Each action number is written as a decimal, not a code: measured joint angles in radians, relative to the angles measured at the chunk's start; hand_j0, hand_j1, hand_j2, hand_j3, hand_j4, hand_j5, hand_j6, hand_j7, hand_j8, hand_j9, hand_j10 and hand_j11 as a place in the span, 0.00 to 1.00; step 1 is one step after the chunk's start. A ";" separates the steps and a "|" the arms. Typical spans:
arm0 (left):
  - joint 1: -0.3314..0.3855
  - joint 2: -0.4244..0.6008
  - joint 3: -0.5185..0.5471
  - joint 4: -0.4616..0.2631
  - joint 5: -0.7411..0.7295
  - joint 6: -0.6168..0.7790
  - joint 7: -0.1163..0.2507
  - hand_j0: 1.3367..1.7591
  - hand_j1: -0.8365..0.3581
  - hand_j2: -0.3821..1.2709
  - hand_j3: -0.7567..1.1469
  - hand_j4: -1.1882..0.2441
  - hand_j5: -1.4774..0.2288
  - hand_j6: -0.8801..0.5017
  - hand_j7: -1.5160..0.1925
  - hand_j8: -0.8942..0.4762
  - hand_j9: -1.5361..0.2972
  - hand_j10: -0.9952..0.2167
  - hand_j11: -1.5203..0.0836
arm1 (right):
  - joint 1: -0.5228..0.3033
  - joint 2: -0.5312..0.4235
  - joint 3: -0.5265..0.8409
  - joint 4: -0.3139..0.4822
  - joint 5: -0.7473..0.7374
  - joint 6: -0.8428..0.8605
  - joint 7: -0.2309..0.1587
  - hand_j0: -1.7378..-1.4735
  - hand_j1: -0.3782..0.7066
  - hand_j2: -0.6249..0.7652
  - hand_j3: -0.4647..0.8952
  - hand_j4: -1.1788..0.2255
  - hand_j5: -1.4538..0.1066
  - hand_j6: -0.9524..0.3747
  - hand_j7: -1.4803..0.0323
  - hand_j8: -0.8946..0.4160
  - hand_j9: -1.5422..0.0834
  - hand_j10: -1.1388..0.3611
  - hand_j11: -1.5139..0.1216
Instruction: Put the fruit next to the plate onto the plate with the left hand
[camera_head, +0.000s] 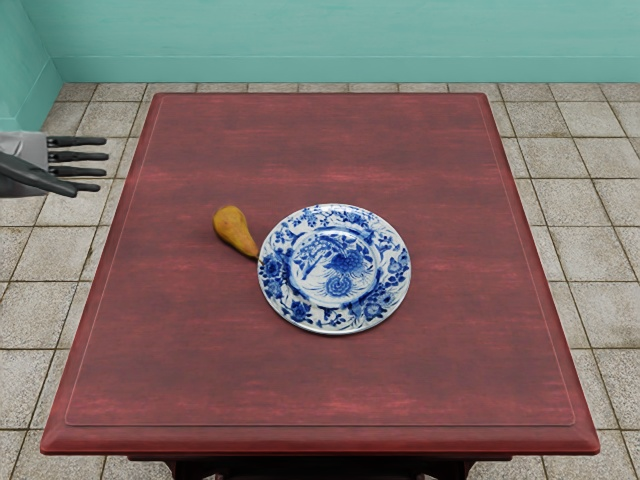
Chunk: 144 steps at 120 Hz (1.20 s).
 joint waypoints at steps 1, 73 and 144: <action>0.000 0.000 0.000 0.000 0.000 0.000 0.000 0.76 0.97 0.23 0.40 0.81 0.85 0.62 0.87 0.63 0.82 0.80 0.93 | 0.000 0.000 0.000 0.000 0.000 0.000 0.000 0.30 0.05 0.45 0.34 0.82 0.91 0.70 0.96 0.67 0.93 0.74 0.91; -0.286 -0.347 0.044 -0.010 0.716 0.001 0.000 0.76 0.93 0.24 0.40 0.78 0.82 0.59 0.84 0.60 0.79 0.77 0.90 | 0.000 0.000 0.000 0.000 0.000 0.000 0.000 0.30 0.05 0.45 0.34 0.82 0.91 0.70 0.96 0.67 0.93 0.74 0.91; -0.239 -0.363 0.126 -0.445 1.291 0.018 0.000 0.76 0.88 0.24 0.40 0.75 0.78 0.56 0.81 0.57 0.76 0.73 0.86 | 0.000 0.000 0.000 0.000 0.000 0.000 0.000 0.30 0.05 0.45 0.34 0.82 0.91 0.70 0.96 0.67 0.93 0.74 0.91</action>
